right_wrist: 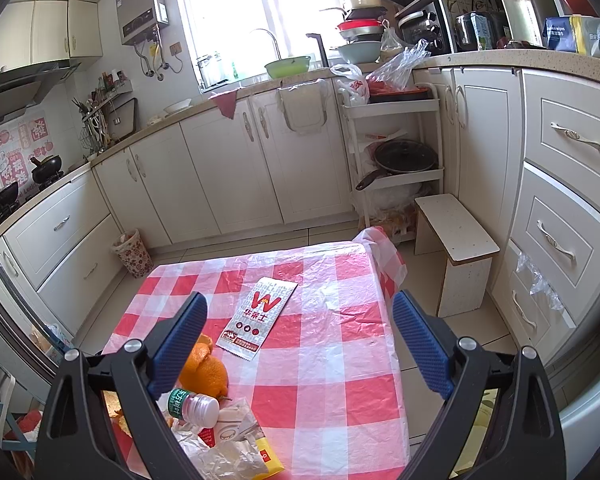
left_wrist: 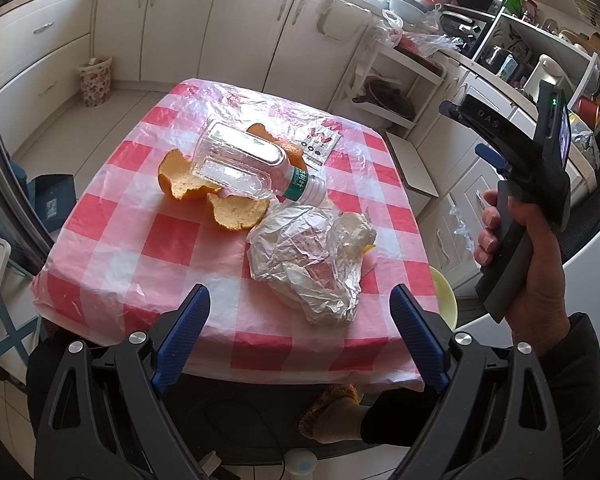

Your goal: Collect trash

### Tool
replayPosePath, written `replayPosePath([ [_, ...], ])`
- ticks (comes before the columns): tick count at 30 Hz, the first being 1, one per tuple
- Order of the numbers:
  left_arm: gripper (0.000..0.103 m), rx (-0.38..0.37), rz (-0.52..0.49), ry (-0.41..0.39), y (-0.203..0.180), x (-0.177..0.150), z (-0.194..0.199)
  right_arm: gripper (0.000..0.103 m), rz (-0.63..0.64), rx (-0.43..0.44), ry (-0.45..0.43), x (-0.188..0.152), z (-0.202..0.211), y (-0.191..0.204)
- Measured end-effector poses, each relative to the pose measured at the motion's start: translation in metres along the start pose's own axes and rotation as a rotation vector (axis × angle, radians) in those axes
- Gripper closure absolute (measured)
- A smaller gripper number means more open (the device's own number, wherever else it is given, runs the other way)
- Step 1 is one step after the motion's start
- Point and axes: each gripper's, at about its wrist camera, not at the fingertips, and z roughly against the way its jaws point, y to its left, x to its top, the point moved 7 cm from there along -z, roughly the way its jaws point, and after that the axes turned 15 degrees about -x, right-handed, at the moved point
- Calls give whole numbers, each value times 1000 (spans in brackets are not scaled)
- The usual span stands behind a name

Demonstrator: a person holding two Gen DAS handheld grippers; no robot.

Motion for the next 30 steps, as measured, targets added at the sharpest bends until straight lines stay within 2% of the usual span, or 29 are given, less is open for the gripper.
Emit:
replayPosePath([
  [30,14,8,11,3,3,-3,0,13,1,0,2,1,-1,0],
])
